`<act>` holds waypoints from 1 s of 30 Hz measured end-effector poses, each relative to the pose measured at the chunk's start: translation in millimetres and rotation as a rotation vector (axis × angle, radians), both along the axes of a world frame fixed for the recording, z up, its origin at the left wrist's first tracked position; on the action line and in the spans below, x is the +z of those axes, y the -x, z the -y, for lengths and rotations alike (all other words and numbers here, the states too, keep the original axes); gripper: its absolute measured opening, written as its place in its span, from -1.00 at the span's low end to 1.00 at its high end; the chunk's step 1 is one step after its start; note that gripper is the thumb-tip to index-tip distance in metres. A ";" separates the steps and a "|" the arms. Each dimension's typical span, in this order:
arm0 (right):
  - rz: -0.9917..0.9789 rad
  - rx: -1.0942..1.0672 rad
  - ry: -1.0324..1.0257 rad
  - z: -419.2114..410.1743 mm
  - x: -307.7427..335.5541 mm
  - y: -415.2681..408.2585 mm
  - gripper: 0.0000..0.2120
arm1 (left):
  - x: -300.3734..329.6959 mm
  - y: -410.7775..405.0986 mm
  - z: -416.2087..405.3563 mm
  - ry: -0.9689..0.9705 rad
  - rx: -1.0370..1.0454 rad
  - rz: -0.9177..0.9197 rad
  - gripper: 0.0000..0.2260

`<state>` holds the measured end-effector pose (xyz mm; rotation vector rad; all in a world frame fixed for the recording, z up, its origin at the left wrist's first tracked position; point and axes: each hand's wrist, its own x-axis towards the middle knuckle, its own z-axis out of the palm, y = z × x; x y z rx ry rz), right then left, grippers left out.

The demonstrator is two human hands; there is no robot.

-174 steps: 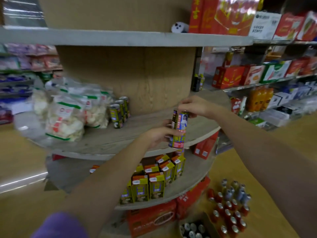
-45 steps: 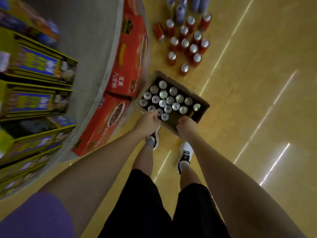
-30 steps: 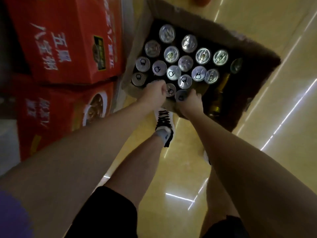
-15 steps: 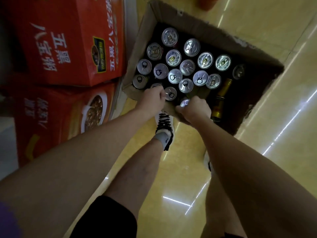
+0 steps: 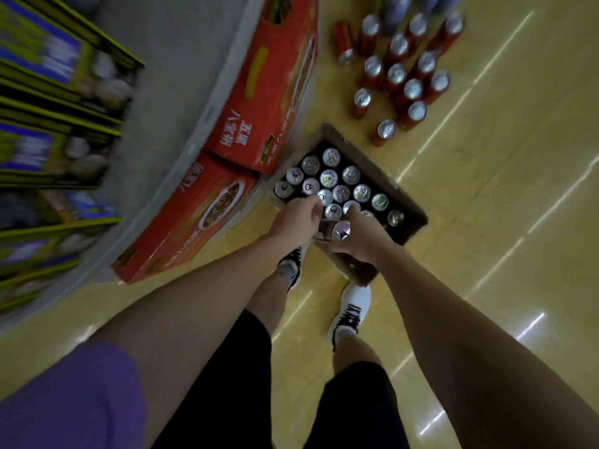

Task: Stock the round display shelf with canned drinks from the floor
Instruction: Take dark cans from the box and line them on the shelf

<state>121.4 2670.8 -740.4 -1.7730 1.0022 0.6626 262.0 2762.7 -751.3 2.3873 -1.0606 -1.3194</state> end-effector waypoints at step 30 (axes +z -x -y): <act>0.439 0.425 0.617 -2.6 691.5 -103.2 -0.45 | 616.2 -37.6 -57.9 0.746 0.294 -0.181 -0.47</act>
